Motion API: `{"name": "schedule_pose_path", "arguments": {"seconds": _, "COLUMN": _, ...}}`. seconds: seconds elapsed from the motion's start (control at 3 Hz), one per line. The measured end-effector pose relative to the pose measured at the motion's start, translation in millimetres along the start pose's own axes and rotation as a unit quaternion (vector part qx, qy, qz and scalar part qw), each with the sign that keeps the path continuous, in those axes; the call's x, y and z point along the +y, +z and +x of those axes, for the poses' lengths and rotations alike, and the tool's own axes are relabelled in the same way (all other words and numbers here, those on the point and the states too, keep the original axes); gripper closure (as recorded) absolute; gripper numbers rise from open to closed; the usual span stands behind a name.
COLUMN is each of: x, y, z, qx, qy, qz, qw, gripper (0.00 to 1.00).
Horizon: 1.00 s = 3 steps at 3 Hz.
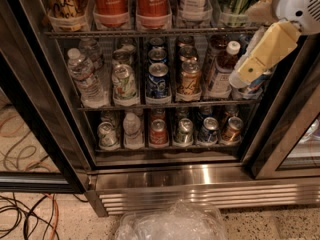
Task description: Pick coke can from top shelf of fridge
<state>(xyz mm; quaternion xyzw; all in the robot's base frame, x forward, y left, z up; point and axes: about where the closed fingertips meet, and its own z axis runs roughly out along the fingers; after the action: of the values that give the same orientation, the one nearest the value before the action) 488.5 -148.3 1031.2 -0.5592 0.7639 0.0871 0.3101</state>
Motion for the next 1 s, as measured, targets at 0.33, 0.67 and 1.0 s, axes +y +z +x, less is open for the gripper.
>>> {"name": "schedule_pose_path", "arguments": {"seconds": 0.33, "x": 14.3, "y": -16.8, "z": -22.8, "qx": -0.04, "qy": -0.003, "qz": -0.012, "qw": 0.9991, "gripper": 0.0}}
{"name": "schedule_pose_path", "arguments": {"seconds": 0.67, "x": 32.8, "y": -36.8, "z": -40.7, "qx": -0.083, "qy": -0.011, "qz": -0.017, "qw": 0.9963, "gripper": 0.0}}
{"name": "schedule_pose_path", "arguments": {"seconds": 1.0, "x": 32.8, "y": -36.8, "z": -40.7, "qx": -0.083, "qy": -0.011, "qz": -0.017, "qw": 0.9963, "gripper": 0.0}}
